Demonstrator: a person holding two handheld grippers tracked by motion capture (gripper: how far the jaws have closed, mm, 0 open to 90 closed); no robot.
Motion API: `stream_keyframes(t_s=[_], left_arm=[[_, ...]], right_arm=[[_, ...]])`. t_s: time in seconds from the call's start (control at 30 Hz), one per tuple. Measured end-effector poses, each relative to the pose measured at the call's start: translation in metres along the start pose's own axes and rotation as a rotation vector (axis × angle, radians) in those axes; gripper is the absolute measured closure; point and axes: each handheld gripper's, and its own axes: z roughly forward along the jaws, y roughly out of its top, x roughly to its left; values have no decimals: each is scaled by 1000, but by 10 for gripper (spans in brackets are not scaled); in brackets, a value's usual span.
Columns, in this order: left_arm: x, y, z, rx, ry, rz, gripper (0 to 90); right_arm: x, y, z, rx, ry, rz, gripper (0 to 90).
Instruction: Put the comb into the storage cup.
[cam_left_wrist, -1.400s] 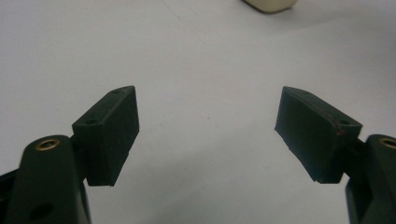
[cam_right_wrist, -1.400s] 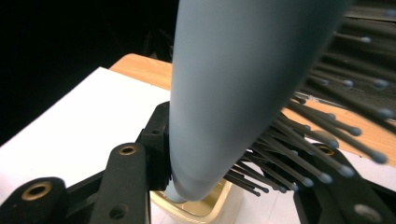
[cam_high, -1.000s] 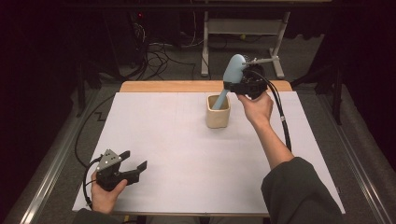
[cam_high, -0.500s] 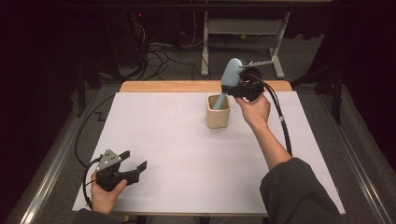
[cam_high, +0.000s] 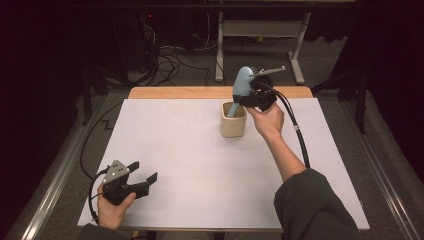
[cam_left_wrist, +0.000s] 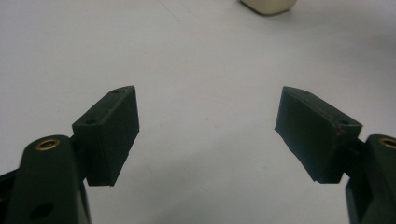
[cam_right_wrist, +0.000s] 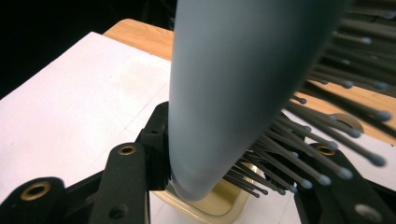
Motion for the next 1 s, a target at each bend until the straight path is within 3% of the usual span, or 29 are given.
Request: stream_keyframes(t_s=[1.0], left_arm=[[0,0,0,1,-1,0,225]], right_arm=[[-1,-11,15,36,-19,4,536]])
